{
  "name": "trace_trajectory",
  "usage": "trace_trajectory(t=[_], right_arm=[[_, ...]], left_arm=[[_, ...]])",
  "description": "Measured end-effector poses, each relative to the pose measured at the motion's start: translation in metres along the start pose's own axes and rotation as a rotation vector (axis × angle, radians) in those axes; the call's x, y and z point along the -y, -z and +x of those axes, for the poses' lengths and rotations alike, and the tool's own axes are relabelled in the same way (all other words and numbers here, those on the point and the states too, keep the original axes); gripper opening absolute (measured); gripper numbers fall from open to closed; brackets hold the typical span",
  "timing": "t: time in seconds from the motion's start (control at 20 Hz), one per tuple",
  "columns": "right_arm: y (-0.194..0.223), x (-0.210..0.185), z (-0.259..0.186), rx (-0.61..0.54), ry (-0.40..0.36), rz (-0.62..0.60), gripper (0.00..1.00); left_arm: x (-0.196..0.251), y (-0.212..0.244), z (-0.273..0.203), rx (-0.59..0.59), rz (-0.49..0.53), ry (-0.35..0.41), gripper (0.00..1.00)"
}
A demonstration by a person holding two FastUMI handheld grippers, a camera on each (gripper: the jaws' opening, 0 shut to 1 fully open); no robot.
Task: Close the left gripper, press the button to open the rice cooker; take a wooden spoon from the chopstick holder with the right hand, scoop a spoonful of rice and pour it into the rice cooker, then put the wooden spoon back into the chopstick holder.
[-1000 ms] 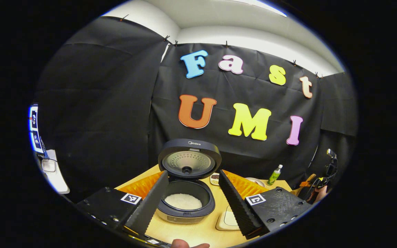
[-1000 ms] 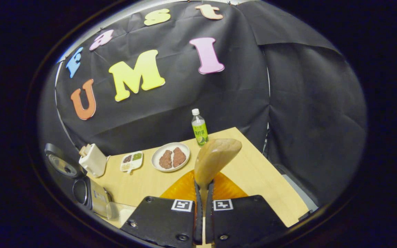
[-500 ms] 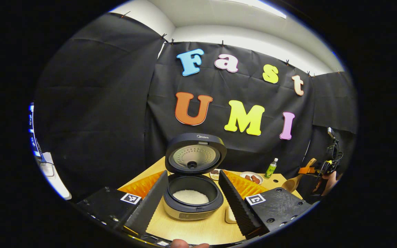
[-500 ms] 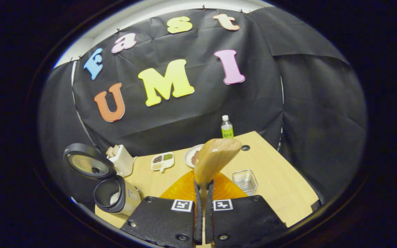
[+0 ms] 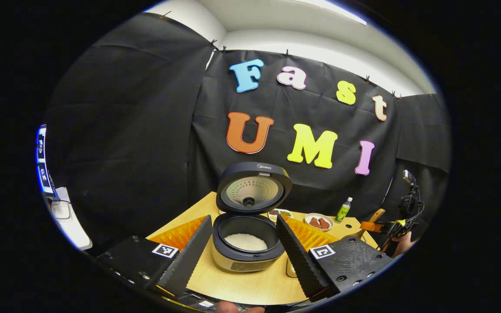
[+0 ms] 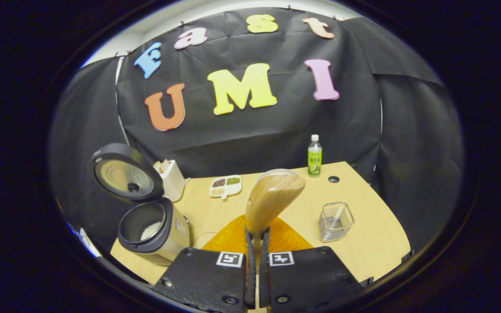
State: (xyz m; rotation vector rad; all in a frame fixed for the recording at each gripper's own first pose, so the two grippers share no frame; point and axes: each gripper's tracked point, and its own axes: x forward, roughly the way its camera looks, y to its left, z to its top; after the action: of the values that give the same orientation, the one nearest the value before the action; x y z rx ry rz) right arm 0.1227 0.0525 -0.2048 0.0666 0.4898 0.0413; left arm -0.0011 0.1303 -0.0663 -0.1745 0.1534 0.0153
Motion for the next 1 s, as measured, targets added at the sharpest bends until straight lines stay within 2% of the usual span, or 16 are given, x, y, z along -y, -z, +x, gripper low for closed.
trace_trajectory(t=[0.35,0.5,0.6,0.7,1.0], right_arm=[[0.065,0.0,0.055,-0.08,0.113,-0.239,0.08],[0.087,-0.011,0.07,-0.1,0.116,-0.297,0.08],[0.096,-0.027,0.071,-0.118,0.069,-0.273,0.08],[0.109,-0.05,0.066,-0.161,-0.01,-0.189,0.08],[0.115,-0.077,0.061,-0.231,-0.118,0.0,0.09]], left_arm=[[0.01,0.005,-0.004,-0.045,0.039,-0.043,0.95],[0.017,0.004,-0.006,-0.062,0.037,-0.045,0.95],[0.01,0.005,-0.009,-0.066,0.037,-0.064,0.95],[0.009,0.008,-0.009,-0.071,0.038,-0.078,0.95],[0.007,0.016,-0.012,-0.097,0.041,-0.107,0.95]])
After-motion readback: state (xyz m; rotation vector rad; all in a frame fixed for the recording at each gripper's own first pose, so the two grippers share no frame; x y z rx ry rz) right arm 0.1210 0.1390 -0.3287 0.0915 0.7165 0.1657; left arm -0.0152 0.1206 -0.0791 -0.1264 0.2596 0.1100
